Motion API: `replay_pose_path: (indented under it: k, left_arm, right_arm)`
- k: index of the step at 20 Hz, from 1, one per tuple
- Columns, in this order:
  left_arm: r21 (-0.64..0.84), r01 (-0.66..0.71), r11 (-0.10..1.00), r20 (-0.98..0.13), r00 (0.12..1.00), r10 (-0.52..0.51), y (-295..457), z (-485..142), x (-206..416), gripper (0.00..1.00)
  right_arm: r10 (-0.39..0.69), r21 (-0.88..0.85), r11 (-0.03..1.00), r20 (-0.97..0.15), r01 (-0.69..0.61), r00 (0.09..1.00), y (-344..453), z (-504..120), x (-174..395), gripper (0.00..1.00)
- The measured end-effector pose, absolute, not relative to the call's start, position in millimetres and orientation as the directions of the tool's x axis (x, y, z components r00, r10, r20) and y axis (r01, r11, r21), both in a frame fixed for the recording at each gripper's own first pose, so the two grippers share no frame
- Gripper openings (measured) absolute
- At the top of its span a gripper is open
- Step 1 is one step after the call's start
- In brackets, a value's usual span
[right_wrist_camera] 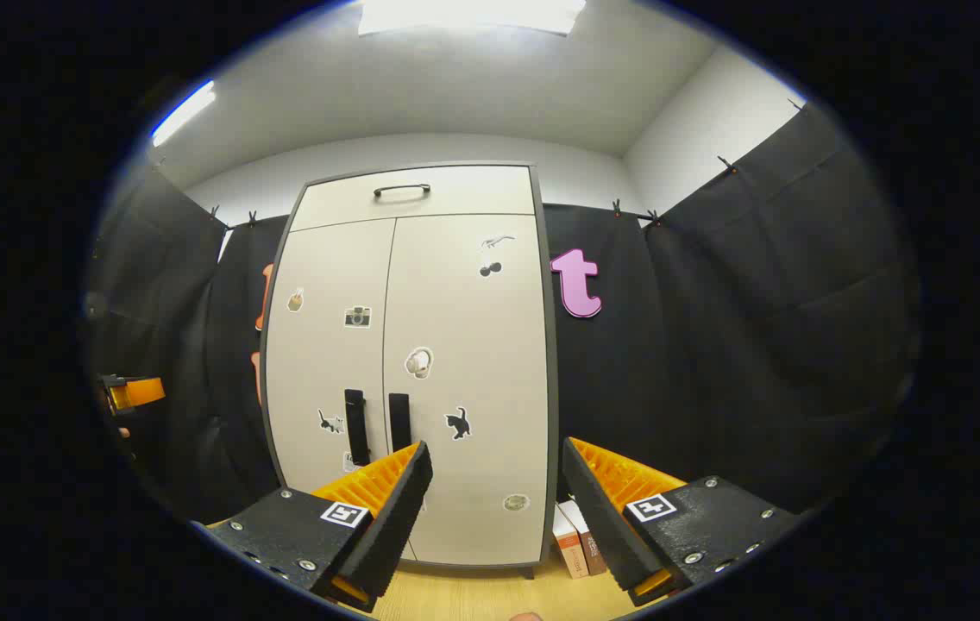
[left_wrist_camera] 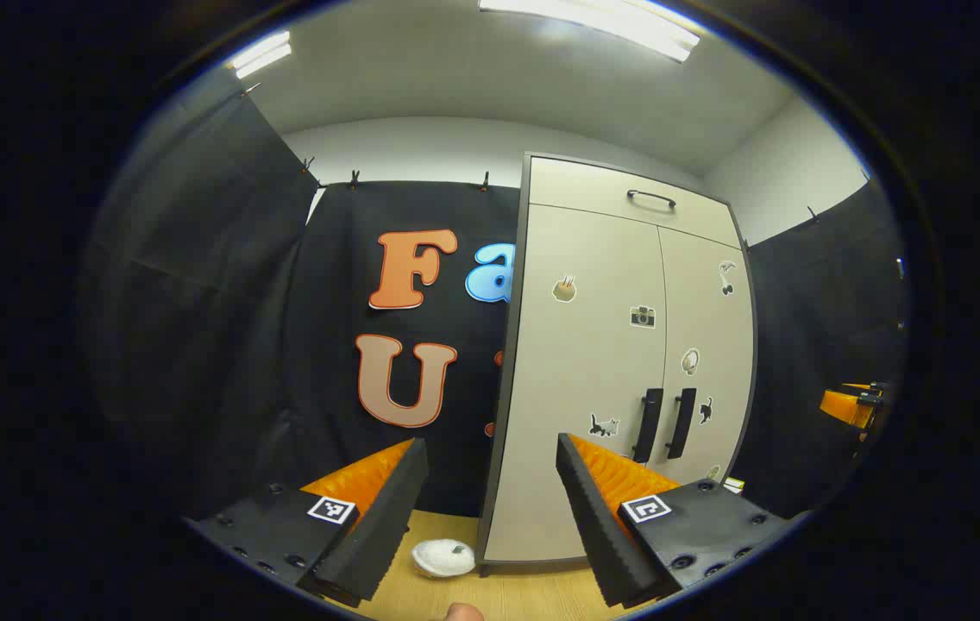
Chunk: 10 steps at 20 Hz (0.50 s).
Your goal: Open the right door of the double-door shoe cabinet with the right hand, and open the left door with the left hand.
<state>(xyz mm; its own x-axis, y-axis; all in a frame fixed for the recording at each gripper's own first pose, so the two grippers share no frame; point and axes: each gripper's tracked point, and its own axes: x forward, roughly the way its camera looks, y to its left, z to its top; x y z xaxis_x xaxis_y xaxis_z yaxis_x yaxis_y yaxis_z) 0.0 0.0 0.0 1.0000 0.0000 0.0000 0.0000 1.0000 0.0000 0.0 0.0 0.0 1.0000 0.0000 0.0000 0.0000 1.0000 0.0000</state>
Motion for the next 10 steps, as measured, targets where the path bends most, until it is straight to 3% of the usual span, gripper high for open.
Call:
replay_pose_path:
  k: [1, 10]
  left_arm:
    - [0.000, -0.004, 1.000, 0.005, 1.000, 0.004, 0.1, -0.1, 0.5, 0.96]
    - [0.058, 0.041, 0.997, 0.004, 0.999, -0.041, -31.3, -5.8, -8.8, 0.96]
  right_arm:
    - [0.006, 0.006, 1.000, 0.002, -0.006, 1.000, 2.2, -0.2, 1.3, 0.93]
    - [-0.018, 0.021, 1.000, -0.040, 0.018, 0.999, -19.3, -25.0, -0.5, 0.93]
